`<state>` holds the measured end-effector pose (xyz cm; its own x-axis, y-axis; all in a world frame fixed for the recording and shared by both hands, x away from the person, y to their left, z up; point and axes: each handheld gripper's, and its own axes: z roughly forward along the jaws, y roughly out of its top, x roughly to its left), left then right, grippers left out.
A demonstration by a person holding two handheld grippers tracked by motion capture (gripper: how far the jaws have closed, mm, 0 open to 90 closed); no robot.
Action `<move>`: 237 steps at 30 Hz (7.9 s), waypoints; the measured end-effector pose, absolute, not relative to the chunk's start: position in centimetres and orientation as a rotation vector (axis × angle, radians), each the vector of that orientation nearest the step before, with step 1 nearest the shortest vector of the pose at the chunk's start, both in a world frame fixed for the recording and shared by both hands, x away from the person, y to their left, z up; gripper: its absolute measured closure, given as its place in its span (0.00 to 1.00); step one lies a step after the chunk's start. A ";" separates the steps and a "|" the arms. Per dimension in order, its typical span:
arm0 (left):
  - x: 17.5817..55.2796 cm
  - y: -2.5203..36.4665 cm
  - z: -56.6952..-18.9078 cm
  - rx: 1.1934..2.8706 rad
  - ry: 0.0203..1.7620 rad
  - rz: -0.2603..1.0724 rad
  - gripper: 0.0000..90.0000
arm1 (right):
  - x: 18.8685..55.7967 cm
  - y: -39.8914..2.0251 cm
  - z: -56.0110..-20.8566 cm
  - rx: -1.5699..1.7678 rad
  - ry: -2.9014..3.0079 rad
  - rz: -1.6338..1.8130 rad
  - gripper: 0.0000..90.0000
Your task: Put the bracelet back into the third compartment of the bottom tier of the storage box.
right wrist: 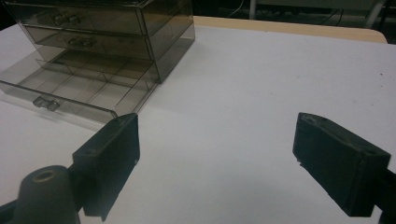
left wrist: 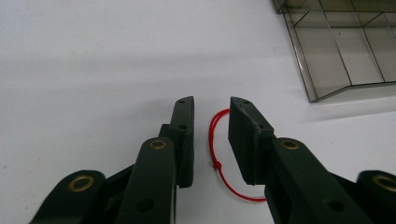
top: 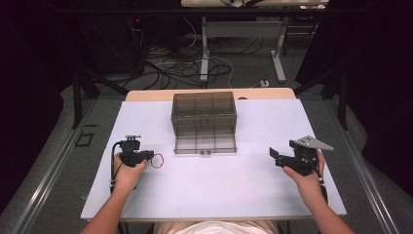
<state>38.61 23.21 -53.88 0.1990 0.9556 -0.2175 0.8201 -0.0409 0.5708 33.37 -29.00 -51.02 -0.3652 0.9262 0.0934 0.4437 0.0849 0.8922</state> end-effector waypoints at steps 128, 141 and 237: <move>37.1 23.1 -51.3 1.767 1.595 0.365 0.99 | 33.4 -29.2 -51.0 1.342 1.862 1.236 0.16; 36.6 22.5 -50.5 1.744 1.554 0.392 0.99 | 33.4 -29.3 -51.0 1.341 1.862 1.236 0.16; 35.6 7.8 -47.7 1.906 1.160 0.343 0.99 | 33.3 -29.2 -51.0 1.357 1.853 1.246 0.16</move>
